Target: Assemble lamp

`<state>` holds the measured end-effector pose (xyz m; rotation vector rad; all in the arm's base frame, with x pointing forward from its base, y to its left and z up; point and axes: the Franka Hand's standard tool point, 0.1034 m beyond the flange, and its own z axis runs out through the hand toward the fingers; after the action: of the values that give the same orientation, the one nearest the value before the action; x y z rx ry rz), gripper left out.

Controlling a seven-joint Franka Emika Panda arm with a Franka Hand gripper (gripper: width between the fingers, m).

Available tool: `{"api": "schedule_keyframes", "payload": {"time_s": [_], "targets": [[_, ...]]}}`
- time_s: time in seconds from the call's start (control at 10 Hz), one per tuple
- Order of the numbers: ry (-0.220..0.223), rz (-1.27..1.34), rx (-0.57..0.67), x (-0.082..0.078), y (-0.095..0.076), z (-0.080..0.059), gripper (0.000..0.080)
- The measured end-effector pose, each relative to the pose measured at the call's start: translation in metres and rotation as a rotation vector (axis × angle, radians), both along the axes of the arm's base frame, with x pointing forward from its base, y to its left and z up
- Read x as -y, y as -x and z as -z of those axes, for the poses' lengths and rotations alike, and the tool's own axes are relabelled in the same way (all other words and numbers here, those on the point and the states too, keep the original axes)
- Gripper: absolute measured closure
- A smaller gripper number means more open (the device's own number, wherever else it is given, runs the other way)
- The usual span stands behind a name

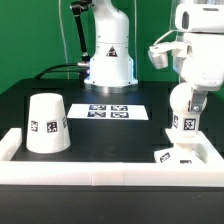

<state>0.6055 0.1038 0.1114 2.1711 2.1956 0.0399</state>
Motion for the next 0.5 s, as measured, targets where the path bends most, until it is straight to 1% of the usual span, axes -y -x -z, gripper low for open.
{"api": "schedule_keyframes", "payload": {"time_s": [0.1, 0.2, 0.5], "targets": [[-0.001, 0.012, 0.0, 0.0001, 0.0, 0.0001, 0.0101], [-0.001, 0.013, 0.0, 0.0005, 0.0, 0.0002, 0.0222], [-0.002, 0.038, 0.0, 0.0011, -0.0001, 0.0003, 0.0222]]}}
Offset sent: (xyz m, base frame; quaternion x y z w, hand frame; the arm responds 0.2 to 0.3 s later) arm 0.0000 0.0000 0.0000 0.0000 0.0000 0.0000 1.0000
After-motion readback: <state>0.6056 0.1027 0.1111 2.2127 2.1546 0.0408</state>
